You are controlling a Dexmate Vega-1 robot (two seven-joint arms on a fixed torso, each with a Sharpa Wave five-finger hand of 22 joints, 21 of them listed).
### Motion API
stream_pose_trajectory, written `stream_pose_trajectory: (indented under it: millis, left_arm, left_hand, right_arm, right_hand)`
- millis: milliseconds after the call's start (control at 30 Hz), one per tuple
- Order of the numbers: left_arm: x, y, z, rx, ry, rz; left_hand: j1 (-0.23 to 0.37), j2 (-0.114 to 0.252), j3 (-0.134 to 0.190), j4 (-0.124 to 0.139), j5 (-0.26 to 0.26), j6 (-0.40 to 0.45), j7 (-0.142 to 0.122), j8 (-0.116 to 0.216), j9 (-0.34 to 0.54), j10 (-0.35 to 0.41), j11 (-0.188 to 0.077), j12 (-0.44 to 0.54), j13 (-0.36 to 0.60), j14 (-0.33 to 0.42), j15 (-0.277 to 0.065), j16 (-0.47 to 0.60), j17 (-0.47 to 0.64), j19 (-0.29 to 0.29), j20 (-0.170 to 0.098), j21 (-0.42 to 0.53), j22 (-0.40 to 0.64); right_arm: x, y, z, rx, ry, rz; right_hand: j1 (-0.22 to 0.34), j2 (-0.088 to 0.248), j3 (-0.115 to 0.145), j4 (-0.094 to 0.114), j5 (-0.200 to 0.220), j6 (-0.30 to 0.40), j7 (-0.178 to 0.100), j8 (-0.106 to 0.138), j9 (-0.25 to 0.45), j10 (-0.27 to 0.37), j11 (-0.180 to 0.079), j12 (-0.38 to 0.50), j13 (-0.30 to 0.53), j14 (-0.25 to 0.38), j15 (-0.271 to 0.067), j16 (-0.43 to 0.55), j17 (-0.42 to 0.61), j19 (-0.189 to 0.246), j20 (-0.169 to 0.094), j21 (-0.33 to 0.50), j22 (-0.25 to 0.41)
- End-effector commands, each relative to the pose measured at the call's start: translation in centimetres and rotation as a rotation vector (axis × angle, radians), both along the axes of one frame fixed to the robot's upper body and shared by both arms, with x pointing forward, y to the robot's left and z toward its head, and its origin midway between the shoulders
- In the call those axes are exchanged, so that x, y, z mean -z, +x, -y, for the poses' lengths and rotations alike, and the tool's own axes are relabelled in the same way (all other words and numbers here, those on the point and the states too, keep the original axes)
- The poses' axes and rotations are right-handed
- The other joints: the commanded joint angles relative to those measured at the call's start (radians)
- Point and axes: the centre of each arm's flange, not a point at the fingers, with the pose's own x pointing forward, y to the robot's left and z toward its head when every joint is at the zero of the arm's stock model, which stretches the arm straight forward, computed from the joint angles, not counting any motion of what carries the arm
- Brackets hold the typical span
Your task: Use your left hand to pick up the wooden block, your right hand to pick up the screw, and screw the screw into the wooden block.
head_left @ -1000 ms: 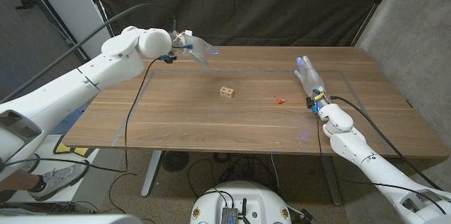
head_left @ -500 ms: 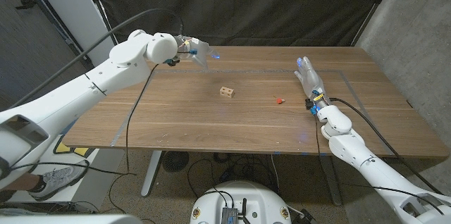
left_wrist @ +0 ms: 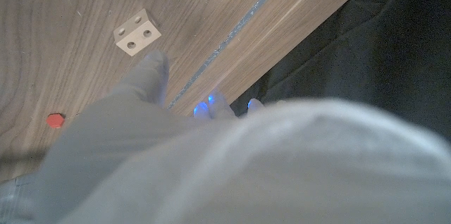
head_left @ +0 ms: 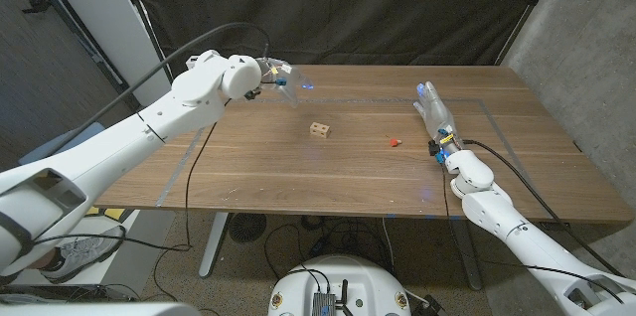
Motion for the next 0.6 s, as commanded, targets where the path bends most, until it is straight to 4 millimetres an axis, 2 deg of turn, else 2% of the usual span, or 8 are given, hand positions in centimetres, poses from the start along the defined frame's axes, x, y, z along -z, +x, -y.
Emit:
stream_pose_trajectory:
  millis: [33, 233, 600]
  left_arm:
    - [1.8, 1.1, 2.1, 0.024, 0.019, 0.007]
    - [2.8, 1.4, 2.6, 0.024, 0.016, 0.012]
    - [4.0, 2.4, 3.3, -0.009, 0.022, 0.003]
  left_hand:
    - [0.013, 0.0, -0.008, 0.001, -0.004, 0.015, -0.001, -0.001, 0.003, 0.013, -0.001, 0.003, 0.002, 0.016, 0.004, 0.006, 0.001, -0.021, 0.001, 0.01, 0.0]
    - [0.007, -0.002, -0.018, 0.005, -0.007, 0.025, -0.001, -0.002, 0.003, 0.021, 0.001, 0.003, 0.002, 0.032, 0.013, 0.006, 0.001, -0.007, 0.001, 0.009, -0.001]
    - [0.004, 0.0, -0.03, 0.008, -0.009, 0.053, -0.001, -0.001, 0.003, 0.017, 0.005, -0.003, 0.002, 0.041, 0.006, 0.001, 0.001, 0.027, -0.001, 0.012, -0.002]
  right_arm:
    - [0.6, 0.1, -0.3, 0.007, 0.009, -0.018]
    - [0.6, 0.1, -0.3, 0.008, 0.007, -0.02]
    - [0.5, 0.3, -0.5, 0.002, 0.0, -0.027]
  right_hand:
    - [-0.006, 0.003, 0.001, -0.003, 0.006, 0.001, 0.006, 0.002, 0.003, -0.005, 0.002, 0.002, 0.002, -0.007, -0.025, 0.007, 0.004, 0.005, -0.038, 0.003, 0.002]
    - [-0.007, 0.002, 0.0, -0.004, 0.006, 0.001, 0.006, 0.002, 0.003, -0.006, 0.0, 0.002, 0.002, -0.008, -0.025, 0.007, 0.004, 0.002, -0.037, 0.002, 0.002]
    - [-0.008, 0.002, 0.0, -0.005, 0.007, 0.0, 0.007, 0.002, 0.003, -0.007, 0.002, 0.002, 0.002, -0.01, -0.024, 0.007, 0.004, -0.001, -0.037, 0.002, 0.002]
